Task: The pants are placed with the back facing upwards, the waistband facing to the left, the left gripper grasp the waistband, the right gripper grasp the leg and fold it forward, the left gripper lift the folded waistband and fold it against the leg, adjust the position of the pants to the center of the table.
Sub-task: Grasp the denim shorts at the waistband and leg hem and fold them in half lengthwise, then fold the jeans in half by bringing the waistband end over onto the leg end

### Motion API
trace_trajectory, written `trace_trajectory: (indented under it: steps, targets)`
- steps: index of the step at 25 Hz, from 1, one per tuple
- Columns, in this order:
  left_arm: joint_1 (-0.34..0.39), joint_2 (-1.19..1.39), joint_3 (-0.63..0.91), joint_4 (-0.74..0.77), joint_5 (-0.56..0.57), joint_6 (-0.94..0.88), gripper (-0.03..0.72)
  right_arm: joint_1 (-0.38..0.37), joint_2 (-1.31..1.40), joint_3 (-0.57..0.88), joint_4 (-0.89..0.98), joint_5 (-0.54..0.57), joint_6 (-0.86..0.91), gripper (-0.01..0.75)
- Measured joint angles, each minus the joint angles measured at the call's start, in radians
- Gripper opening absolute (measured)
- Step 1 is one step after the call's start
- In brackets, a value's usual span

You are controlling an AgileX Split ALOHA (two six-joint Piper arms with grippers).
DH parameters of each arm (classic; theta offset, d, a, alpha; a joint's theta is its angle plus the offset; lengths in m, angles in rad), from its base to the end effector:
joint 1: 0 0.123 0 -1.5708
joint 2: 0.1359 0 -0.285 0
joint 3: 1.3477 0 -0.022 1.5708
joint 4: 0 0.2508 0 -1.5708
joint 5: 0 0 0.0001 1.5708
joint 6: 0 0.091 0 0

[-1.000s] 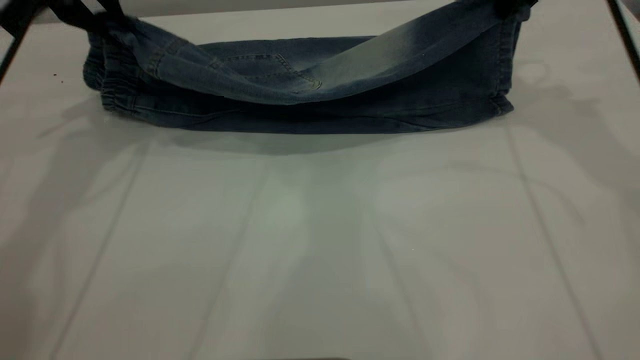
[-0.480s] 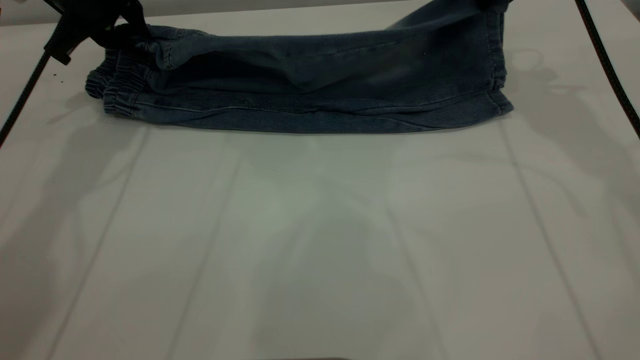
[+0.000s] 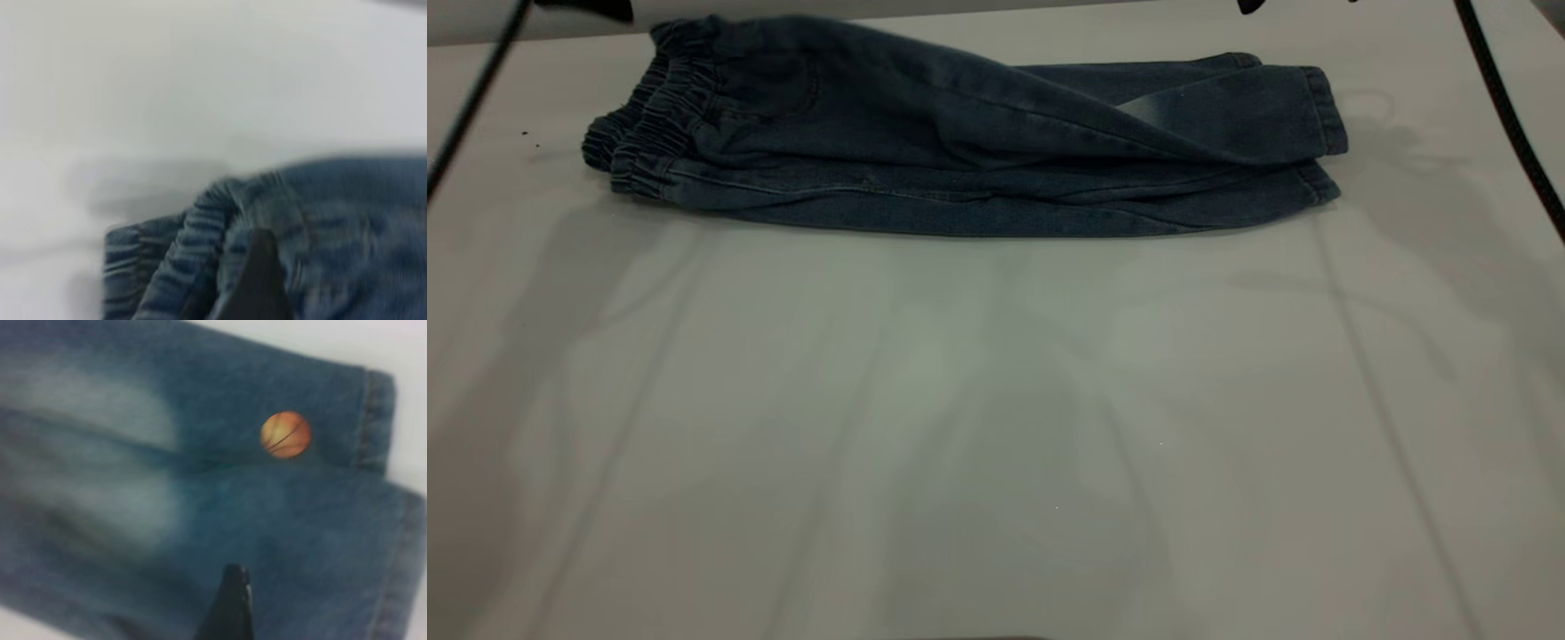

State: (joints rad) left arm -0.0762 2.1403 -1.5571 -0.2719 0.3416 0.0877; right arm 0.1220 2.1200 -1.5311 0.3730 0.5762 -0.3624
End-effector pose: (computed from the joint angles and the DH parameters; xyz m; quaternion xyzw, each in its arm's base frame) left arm 0.4752 -0.0445 0.1733 -0.0269 0.9303 -0.0861 0.3556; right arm 0.4498 0.0734 0.1651 -0.1061 0.9554 0.1062 0.2543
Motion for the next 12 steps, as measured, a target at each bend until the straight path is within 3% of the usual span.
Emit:
trace_trajectory:
  steps: [4, 6, 8, 12]
  targets:
    - [0.004, -0.011, -0.057, 0.056, 0.320, 0.226, 0.556, 0.014, -0.023, 0.000, 0.094, 0.124, -0.017, 0.596]
    - [0.016, -0.009, -0.057, 0.124, 0.400, 0.247, 0.556, 0.027, -0.028, 0.000, 0.145, 0.184, -0.038, 0.580]
    - [0.029, 0.001, -0.057, 0.214, 0.411, 0.226, 0.556, 0.051, -0.028, 0.000, 0.189, 0.223, -0.073, 0.574]
    - [0.050, 0.036, -0.058, 0.304, 0.308, 0.096, 0.556, 0.128, -0.028, 0.000, 0.235, 0.240, -0.122, 0.573]
